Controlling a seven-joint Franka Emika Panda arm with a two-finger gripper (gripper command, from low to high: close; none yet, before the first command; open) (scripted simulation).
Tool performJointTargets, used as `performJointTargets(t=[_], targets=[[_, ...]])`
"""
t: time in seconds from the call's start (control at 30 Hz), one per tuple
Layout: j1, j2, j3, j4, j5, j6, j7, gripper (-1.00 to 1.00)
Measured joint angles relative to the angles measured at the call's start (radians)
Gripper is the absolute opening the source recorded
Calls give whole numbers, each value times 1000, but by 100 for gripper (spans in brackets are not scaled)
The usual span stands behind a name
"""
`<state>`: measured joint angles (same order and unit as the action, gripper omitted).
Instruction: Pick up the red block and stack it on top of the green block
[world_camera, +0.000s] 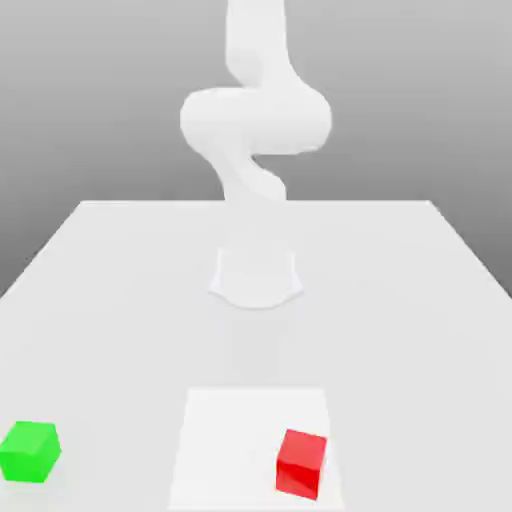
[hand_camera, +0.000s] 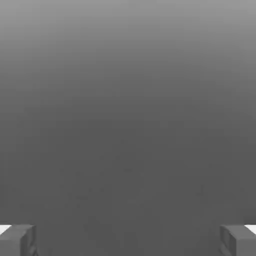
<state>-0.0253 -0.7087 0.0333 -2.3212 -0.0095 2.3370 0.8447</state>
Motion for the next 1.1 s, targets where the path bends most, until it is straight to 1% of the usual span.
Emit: performJointTargets(t=[0.23,0.5,0.63,0.8,0.97,1.0,1.1], targets=[[-52,260,79,-61,-44,106,140,0],[-81,551,136,-128,-93,223,296,0],[-75,695,145,-162,-102,283,363,0],[-59,870,151,-201,-80,363,418,0],[-17,1051,99,-182,-139,504,473,0],[-10,1071,91,-179,-147,520,479,-100],[-10,1071,91,-179,-147,521,480,-100]])
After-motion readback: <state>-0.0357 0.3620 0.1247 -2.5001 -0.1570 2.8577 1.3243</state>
